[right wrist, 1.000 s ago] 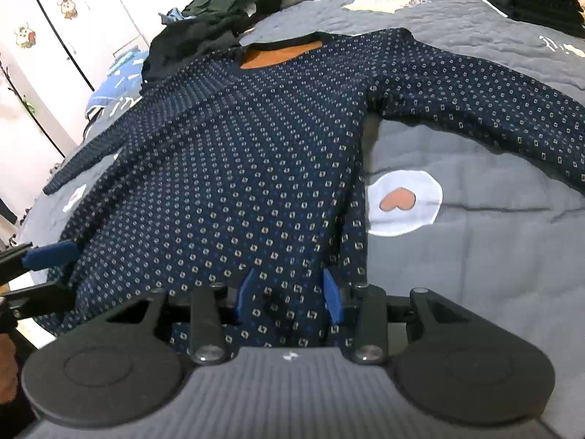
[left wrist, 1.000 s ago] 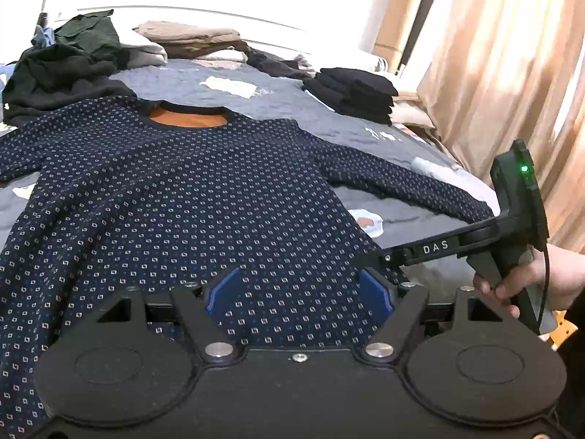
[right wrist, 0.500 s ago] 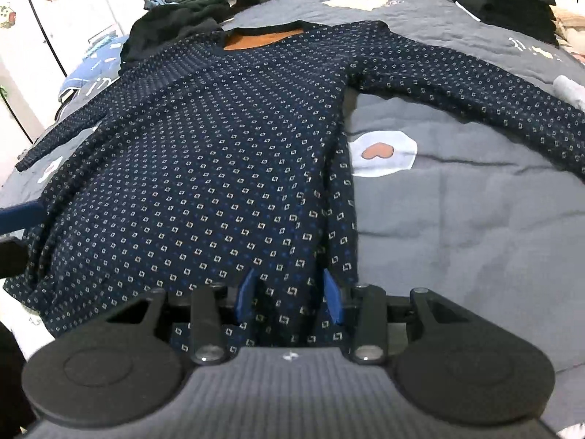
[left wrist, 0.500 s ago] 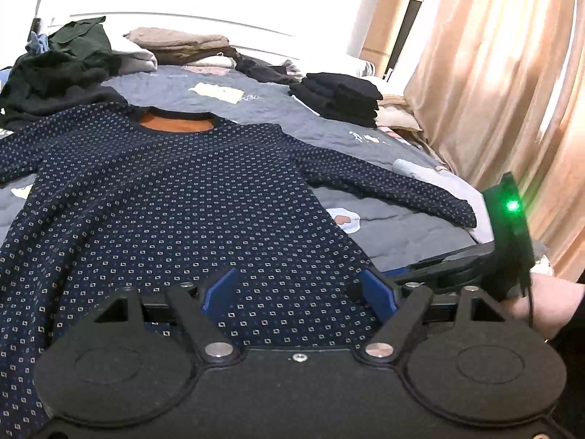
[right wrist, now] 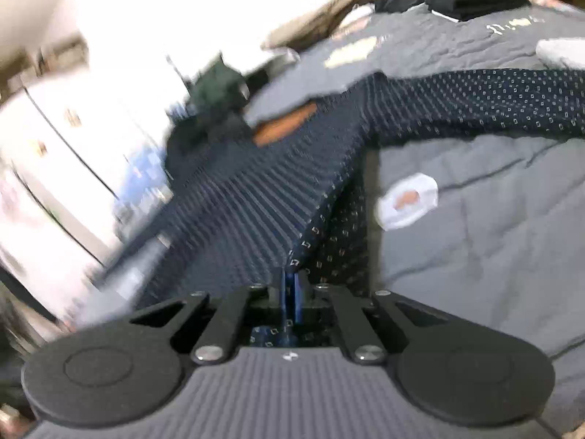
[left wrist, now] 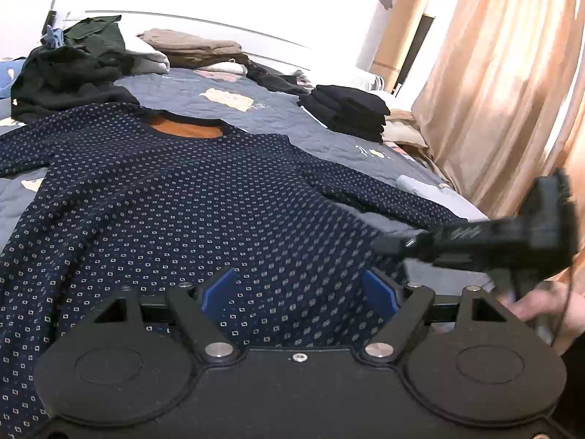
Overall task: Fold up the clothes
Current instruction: 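Grasp the shirt hem with the right gripper and lift it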
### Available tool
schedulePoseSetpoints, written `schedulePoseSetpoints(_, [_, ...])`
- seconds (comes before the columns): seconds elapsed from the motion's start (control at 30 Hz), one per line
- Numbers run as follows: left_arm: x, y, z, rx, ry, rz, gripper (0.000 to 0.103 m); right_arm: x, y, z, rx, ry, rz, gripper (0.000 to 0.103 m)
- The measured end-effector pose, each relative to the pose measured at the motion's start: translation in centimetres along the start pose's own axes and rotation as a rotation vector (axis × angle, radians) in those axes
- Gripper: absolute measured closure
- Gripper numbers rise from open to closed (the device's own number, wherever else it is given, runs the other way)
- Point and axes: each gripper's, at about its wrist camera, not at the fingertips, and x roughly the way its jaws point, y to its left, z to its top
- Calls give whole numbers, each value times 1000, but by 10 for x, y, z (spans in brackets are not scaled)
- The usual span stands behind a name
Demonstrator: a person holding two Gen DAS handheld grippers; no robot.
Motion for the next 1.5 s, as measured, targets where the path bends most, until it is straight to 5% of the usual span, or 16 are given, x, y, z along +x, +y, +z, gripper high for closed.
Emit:
schedulePoseSetpoints(0.13, [2,0,-2,6,11,8,25,-20,-15,8,140,-31,56,101])
schedulePoseSetpoints(0.33, [7,-2,-6,34,40,9,25,-20,-22,6,-15,76,-212,97])
schedulePoseSetpoints(0.4, [7,-3,-6,38,43,5,25,-23,-14,0,-92,89,-215,95])
schedulePoseSetpoints(0.53, [10,-3,-4,31,48,1,25,-23,-5,-18,-158,124,-195,61])
schedulePoseSetpoints(0.87, [12,-12,0,36,41,-14,24,-7,-4,-74,-288,297,-341,59])
schedulePoseSetpoints(0.97, [13,-15,1,38,39,-18,24,-4,-9,-80,-219,303,-280,65])
schedulePoseSetpoints(1.07, [13,-18,2,39,36,-22,24,-9,-19,-79,-76,287,-198,96])
schedulePoseSetpoints(1.27, [3,-8,5,13,14,-1,24,-46,-46,-68,375,134,166,99])
schedulePoseSetpoints(1.37, [-3,2,7,-14,1,11,23,-64,-51,-68,500,76,312,99])
schedulePoseSetpoints(1.43, [-5,4,8,-24,1,16,23,-70,-53,-72,550,77,359,99])
schedulePoseSetpoints(1.5, [-5,6,8,-28,3,18,23,-72,-47,-71,469,113,226,99])
